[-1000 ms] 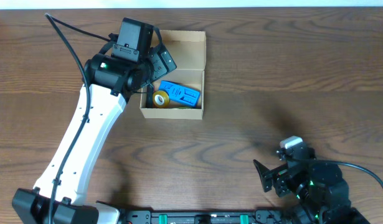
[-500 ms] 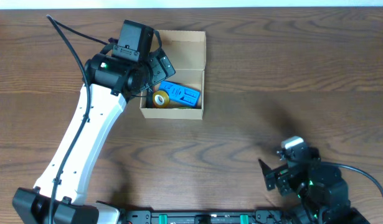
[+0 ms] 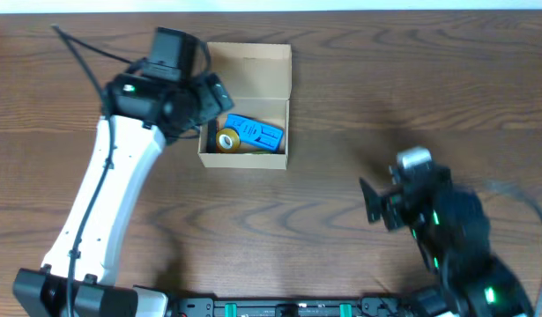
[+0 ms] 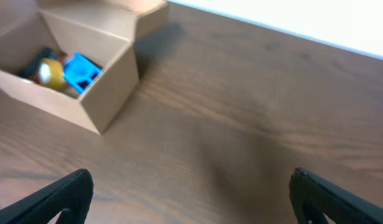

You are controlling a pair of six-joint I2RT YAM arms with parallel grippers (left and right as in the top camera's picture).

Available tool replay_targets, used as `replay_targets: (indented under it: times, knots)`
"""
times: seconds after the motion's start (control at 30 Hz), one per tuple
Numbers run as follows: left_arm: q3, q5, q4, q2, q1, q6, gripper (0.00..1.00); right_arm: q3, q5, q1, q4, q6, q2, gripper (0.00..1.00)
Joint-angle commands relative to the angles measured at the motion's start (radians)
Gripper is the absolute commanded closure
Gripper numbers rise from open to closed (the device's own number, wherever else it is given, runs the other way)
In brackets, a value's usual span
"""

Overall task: Pack container
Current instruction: 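Raise both grippers to the box's lid flaps at the back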

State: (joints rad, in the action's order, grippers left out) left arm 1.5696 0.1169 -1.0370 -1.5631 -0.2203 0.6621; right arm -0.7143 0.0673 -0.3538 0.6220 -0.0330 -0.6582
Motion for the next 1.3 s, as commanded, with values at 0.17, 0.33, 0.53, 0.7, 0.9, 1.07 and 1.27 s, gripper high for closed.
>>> replay_targets:
  times: [0.17,0.33,0.53,0.7,0.9,1.07,1.27]
  knots:
    - [0.004,0.176,0.076,-0.003,0.268,-0.083,0.05,-0.502,-0.116,0.106,0.118,0.017,-0.590,0.01]
    - [0.004,0.152,0.199,-0.012,0.370,-0.078,0.05,-0.654,-0.143,0.104,0.010,0.017,-0.820,0.01]
    - [0.004,0.105,0.304,-0.074,0.392,-0.077,0.55,-0.662,-0.162,0.107,-0.145,0.088,-0.941,0.32]
    - [0.004,0.105,0.357,-0.179,0.392,-0.051,0.94,-0.662,-0.179,0.117,-0.193,0.214,-1.034,0.88]
    - [0.004,0.137,0.411,-0.319,0.392,0.005,0.94,-0.662,-0.257,0.138,-0.256,0.331,-1.143,0.99]
    - [0.004,0.312,0.527,-0.441,0.392,0.046,0.95,-0.662,-0.332,0.141,-0.331,0.428,-1.243,0.99]
    - [0.004,0.510,0.634,-0.571,0.390,0.113,0.95,-0.662,-0.451,0.141,-0.408,0.548,-1.371,0.99]
